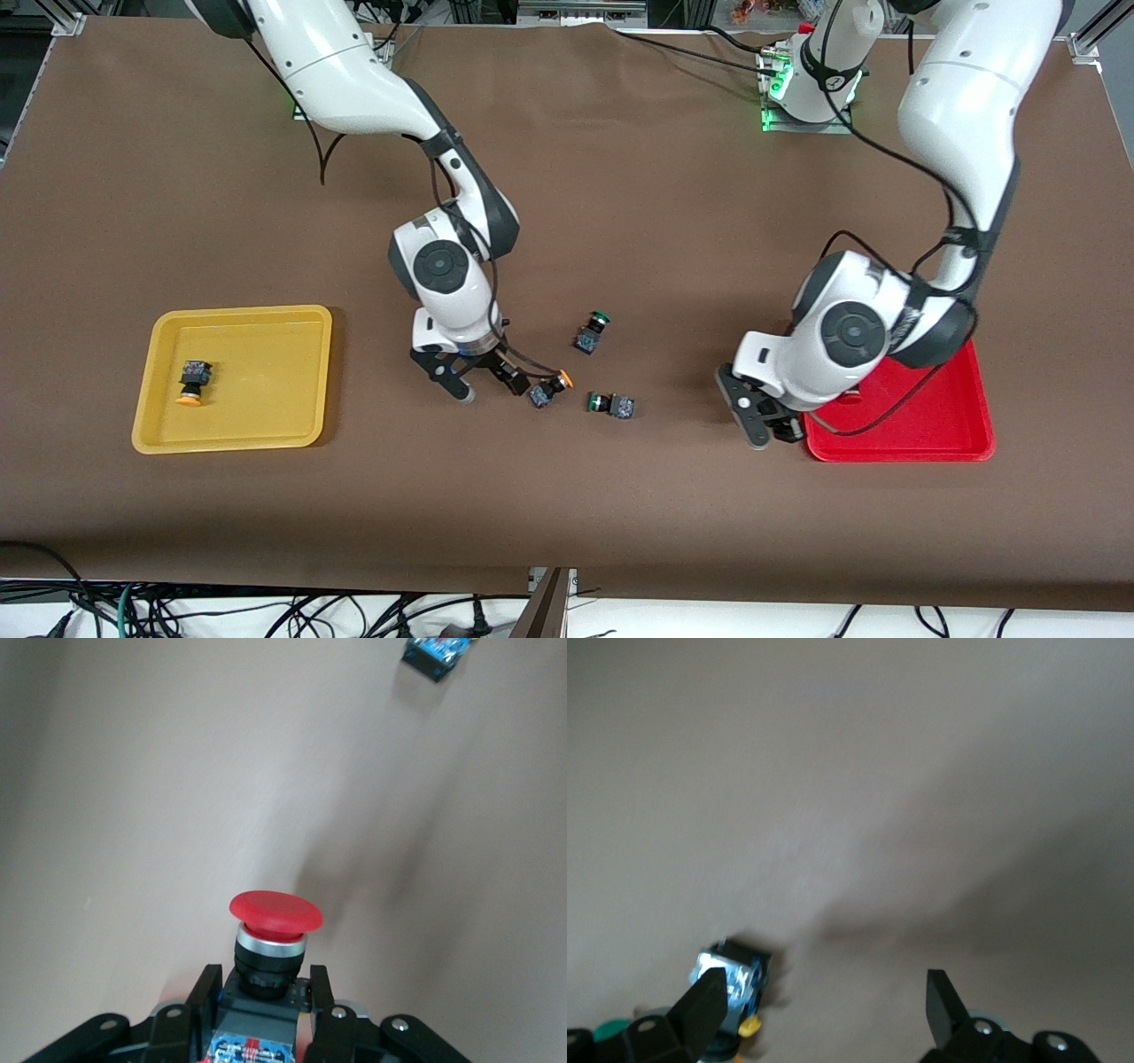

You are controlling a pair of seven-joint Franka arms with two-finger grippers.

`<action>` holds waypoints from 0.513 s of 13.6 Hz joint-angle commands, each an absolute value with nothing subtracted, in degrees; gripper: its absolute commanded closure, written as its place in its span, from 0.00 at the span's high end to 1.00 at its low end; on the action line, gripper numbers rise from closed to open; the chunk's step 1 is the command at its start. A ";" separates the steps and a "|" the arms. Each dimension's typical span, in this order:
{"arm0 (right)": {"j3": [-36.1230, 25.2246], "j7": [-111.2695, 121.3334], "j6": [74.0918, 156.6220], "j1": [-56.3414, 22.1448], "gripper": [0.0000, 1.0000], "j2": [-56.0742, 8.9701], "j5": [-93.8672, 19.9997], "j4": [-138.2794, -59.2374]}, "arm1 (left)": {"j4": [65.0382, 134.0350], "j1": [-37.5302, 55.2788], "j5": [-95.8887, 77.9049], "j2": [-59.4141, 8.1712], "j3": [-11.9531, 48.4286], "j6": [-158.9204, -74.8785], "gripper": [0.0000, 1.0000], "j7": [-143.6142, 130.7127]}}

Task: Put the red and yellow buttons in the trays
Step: 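Grasp a second yellow button with the right gripper while the left gripper lowers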

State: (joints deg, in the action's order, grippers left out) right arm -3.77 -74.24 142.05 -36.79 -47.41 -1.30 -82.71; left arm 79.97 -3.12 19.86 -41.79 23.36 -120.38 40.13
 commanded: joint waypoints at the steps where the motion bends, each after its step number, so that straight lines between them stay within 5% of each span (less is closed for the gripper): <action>1: -4.48 -77.43 142.21 -39.02 0.99 -51.23 -0.97 -77.97 | 81.56 -7.45 17.33 -38.41 23.82 -116.29 0.42 37.98; 7: -4.66 -78.40 143.88 -40.60 0.99 -53.96 -0.97 -76.29 | 82.35 -16.68 16.26 -35.60 23.38 -110.04 0.37 22.89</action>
